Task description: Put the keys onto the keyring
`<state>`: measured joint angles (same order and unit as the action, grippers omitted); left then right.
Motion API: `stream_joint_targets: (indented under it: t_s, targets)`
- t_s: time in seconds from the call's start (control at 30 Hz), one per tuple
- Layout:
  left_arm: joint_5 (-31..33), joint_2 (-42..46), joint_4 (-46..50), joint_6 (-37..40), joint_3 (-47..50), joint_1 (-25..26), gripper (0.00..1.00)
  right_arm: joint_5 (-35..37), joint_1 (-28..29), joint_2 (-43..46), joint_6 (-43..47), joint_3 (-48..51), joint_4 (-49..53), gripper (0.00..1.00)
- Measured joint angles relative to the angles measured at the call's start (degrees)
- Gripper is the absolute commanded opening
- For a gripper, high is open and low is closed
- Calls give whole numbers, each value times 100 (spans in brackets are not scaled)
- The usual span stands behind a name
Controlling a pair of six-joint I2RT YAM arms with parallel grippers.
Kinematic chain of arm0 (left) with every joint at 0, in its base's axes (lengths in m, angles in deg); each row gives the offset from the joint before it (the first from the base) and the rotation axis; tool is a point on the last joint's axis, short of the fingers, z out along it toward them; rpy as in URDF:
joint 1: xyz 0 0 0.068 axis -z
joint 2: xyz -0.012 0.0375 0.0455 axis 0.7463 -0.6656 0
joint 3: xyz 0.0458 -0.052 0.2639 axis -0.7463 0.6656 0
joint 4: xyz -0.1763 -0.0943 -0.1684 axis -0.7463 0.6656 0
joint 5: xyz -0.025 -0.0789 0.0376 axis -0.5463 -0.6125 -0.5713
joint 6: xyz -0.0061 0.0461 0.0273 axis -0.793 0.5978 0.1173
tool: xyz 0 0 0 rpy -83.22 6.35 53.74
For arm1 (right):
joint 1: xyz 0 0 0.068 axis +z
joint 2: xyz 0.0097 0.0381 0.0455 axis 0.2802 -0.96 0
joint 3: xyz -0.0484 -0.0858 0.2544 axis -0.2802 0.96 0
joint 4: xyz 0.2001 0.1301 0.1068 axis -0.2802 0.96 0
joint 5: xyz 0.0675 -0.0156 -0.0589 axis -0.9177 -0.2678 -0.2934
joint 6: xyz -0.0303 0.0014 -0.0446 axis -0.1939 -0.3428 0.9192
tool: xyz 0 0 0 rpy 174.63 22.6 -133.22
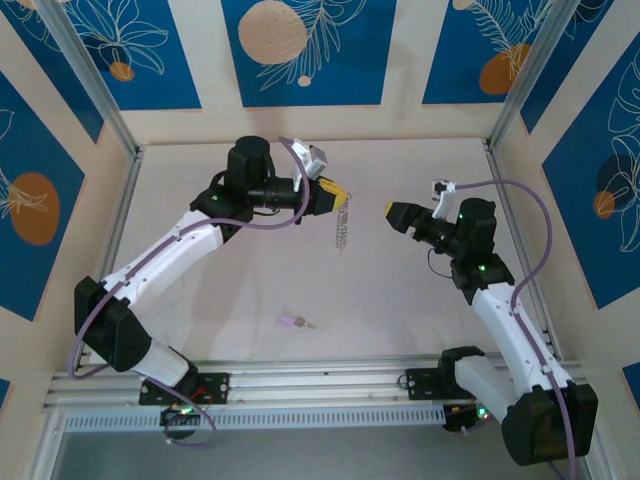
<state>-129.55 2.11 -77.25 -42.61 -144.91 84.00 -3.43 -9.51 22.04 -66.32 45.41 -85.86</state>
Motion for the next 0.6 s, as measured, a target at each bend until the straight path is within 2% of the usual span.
stream_joint_targets:
  t_s: [0.33, 0.47, 0.6]
  targets:
    - [-114, 0, 1049, 719, -243, 0, 0, -1727, 79, -229, -387, 369, -1954, 49]
    - [-225, 0, 1161, 752, -243, 0, 0, -2144, 450, -444, -433, 326, -2400, 39]
    - [-376, 0, 1158, 748, -243, 0, 0, -2275, 750, -476, -369, 210, -2514, 37]
